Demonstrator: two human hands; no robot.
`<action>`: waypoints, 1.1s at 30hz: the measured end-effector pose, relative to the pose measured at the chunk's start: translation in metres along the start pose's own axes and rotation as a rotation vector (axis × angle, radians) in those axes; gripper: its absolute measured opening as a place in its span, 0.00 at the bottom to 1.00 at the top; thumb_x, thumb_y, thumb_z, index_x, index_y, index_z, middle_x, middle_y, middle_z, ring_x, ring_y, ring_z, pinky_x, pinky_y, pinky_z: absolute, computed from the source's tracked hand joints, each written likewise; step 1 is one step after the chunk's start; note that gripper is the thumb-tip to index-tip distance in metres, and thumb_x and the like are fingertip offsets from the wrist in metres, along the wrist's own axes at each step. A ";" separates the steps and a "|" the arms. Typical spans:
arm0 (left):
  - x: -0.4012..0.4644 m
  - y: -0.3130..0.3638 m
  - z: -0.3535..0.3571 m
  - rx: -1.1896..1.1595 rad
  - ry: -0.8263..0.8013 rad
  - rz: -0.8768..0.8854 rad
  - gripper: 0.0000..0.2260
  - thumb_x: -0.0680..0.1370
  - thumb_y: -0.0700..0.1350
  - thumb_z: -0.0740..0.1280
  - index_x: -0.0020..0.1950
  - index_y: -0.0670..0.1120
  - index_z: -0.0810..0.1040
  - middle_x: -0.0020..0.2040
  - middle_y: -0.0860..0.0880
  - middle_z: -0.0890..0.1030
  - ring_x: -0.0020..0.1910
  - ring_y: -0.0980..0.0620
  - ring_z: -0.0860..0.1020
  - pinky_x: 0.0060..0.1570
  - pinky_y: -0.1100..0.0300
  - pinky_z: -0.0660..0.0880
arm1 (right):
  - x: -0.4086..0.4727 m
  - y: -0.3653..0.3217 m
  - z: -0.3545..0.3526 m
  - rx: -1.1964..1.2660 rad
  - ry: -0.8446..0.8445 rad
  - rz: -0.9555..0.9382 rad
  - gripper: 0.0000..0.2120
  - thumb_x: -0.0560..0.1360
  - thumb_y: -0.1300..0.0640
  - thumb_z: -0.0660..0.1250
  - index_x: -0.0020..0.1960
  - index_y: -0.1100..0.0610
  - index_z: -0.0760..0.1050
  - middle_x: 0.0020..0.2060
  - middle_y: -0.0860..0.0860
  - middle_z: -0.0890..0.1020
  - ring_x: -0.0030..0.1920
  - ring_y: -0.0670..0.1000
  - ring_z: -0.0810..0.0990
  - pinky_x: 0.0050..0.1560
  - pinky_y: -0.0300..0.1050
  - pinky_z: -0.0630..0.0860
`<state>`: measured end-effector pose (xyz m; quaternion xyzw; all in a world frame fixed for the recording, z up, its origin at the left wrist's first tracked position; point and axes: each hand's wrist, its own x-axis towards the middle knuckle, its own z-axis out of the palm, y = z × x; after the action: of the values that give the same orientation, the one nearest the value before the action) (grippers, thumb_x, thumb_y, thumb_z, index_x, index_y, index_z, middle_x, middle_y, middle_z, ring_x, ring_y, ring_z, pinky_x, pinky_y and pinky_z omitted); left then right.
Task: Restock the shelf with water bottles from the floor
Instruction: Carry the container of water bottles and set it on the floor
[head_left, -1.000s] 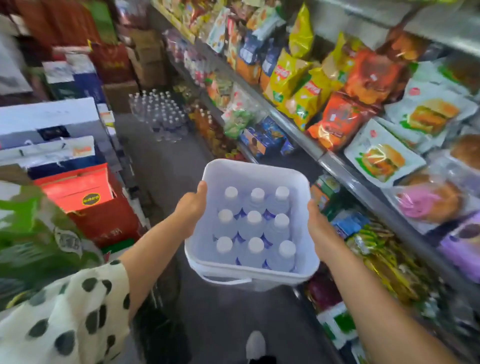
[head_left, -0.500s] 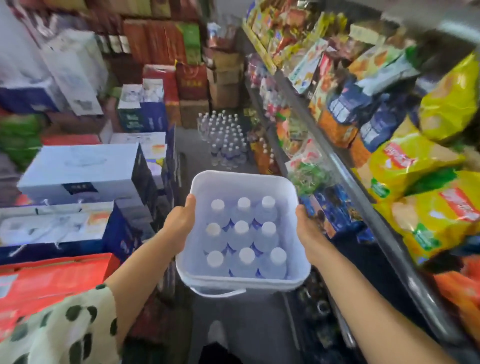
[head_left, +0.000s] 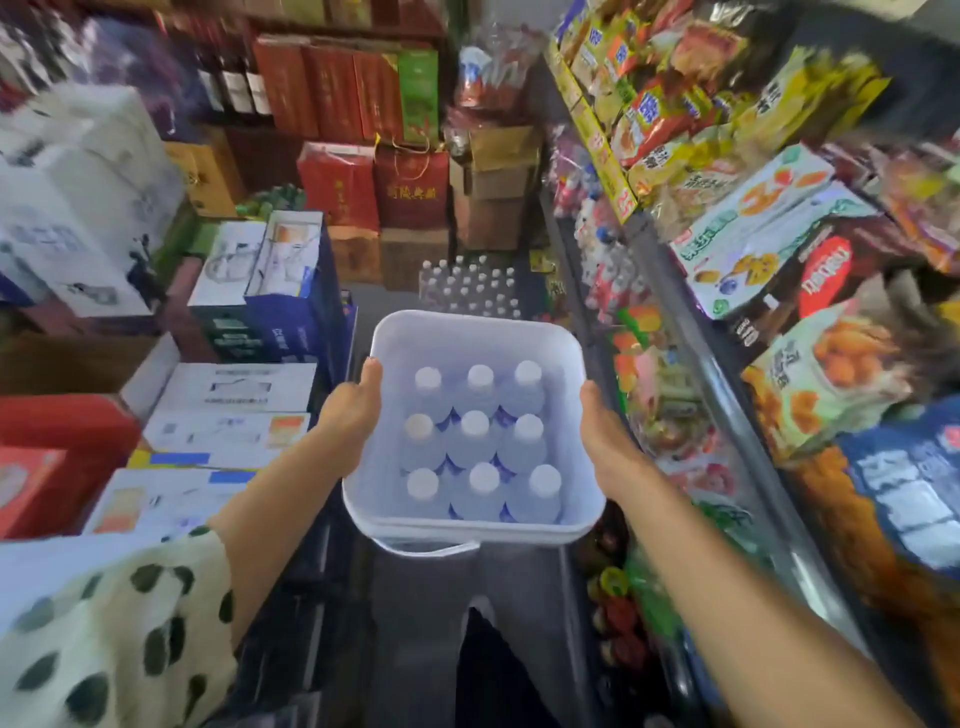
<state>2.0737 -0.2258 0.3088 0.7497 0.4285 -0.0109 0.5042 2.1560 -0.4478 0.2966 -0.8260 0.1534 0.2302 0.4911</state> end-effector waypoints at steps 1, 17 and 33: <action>0.032 0.015 0.006 -0.026 -0.002 -0.004 0.31 0.82 0.60 0.49 0.72 0.37 0.66 0.70 0.37 0.68 0.68 0.39 0.67 0.63 0.52 0.64 | 0.033 -0.015 0.004 -0.005 -0.001 0.012 0.38 0.75 0.30 0.46 0.74 0.55 0.64 0.73 0.55 0.66 0.69 0.57 0.67 0.70 0.56 0.64; 0.433 0.242 0.069 0.057 -0.137 0.017 0.29 0.80 0.64 0.50 0.44 0.39 0.73 0.53 0.38 0.76 0.48 0.42 0.74 0.50 0.51 0.70 | 0.373 -0.242 0.077 0.148 0.200 0.062 0.31 0.80 0.38 0.50 0.72 0.58 0.65 0.71 0.55 0.67 0.70 0.56 0.66 0.69 0.50 0.64; 0.702 0.355 0.190 0.216 -0.346 -0.027 0.34 0.78 0.67 0.48 0.55 0.40 0.78 0.54 0.38 0.79 0.49 0.40 0.77 0.52 0.48 0.73 | 0.630 -0.307 0.124 0.254 0.305 0.317 0.30 0.80 0.39 0.49 0.74 0.57 0.61 0.72 0.56 0.66 0.72 0.56 0.65 0.70 0.51 0.62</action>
<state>2.8290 0.0281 0.1651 0.7806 0.3418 -0.1920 0.4868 2.8086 -0.2115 0.1387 -0.7486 0.3808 0.1561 0.5198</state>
